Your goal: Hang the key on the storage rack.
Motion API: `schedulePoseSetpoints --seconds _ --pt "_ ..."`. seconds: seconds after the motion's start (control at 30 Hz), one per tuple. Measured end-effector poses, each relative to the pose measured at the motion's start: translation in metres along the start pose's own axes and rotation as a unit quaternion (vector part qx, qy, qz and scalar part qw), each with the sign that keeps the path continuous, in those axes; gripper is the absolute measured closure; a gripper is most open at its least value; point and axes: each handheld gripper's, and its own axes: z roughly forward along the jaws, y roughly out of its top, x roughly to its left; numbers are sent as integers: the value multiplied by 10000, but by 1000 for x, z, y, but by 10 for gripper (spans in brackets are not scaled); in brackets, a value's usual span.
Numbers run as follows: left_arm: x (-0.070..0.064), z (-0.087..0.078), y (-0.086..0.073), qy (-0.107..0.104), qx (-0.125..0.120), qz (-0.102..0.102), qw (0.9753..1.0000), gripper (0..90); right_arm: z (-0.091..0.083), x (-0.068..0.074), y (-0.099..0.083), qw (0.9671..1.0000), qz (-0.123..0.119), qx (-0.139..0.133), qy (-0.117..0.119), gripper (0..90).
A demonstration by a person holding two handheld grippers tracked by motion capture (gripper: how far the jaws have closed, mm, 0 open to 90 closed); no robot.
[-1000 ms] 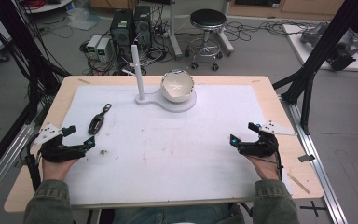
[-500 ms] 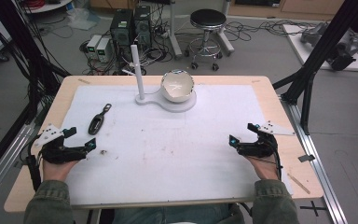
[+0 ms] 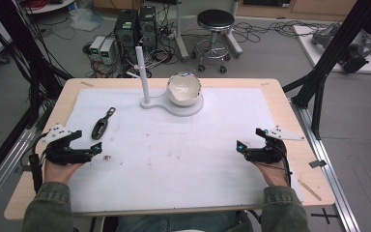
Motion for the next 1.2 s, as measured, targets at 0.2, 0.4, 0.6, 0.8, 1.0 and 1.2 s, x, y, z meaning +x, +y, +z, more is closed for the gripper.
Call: schedulePoseSetpoints --seconds 0.2,0.4,0.6,0.8,1.0,1.2 --pt "-4 11 13 -126 315 198 9992 56 0 0 0 10000 17 9 -24 6" --pt "-3 21 27 -154 392 338 9985 56 -1 2 0 10000 10 -2 -12 6" --pt "5 29 34 -56 495 386 9980 56 -2 2 0 10000 73 -15 -20 6" --pt "15 35 41 45 699 278 9972 56 -2 1 0 10000 49 -5 -16 6" --pt "23 41 53 225 742 292 9966 64 -2 1 0 10000 43 -18 -30 6" --pt "32 47 65 232 953 344 9946 64 -3 0 0 9999 58 -69 -73 6"
